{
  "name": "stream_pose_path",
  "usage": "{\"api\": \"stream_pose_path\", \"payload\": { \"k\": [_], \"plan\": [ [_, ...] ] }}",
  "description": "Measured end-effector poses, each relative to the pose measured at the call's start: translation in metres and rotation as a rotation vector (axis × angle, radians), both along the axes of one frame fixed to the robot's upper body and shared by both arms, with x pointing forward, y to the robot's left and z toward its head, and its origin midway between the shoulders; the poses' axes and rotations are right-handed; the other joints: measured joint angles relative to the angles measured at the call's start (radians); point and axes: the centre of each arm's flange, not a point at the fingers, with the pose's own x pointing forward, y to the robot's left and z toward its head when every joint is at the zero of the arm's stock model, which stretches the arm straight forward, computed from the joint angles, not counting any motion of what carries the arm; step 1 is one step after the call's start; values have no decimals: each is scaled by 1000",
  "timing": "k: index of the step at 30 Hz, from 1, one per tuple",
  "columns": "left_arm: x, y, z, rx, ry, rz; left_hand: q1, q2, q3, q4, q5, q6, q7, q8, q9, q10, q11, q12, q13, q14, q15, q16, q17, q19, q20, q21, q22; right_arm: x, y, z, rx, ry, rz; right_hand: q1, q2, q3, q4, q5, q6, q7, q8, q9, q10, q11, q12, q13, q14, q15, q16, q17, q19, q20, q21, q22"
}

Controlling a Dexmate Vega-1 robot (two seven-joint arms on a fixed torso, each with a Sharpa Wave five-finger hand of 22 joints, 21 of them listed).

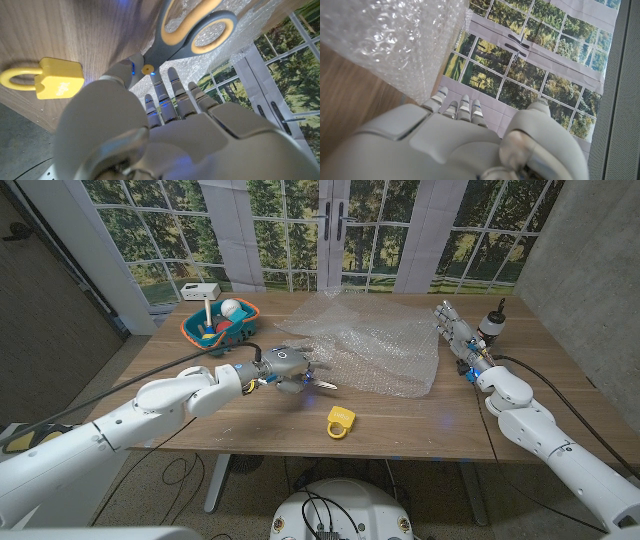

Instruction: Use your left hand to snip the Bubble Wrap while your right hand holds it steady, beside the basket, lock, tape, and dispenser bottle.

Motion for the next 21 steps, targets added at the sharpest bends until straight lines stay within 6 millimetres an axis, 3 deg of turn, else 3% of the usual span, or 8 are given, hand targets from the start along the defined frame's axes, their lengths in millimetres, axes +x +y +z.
{"api": "stream_pose_path", "payload": {
  "k": [7,16,21],
  "plan": [
    [0,0,7,-56,2,-20,0,0,1,1,8,18,18,0,0,0,0,0,0,0,0,0,15,4,4,8,0,0,0,2,1,-5,1,0,0,0,0,0,0,0,0,0,0,0,0,0,0,0,0,0,0,0,0,0],
    [1,-1,11,-91,1,-35,7,-7,1,1,16,27,19,4,0,2,2,0,0,9,1,7,27,11,4,8,0,-1,-1,3,2,-9,1,0,0,4,4,0,0,0,0,0,4,4,0,0,6,-6,0,0,0,0,0,0],
    [1,-2,12,-113,4,-45,7,-7,10,-8,33,31,23,4,3,2,2,0,0,65,-2,22,37,48,37,15,0,-3,-1,2,3,-10,0,0,0,6,2,0,0,0,0,0,4,4,0,0,6,-6,0,0,0,0,0,0]
  ]
}}
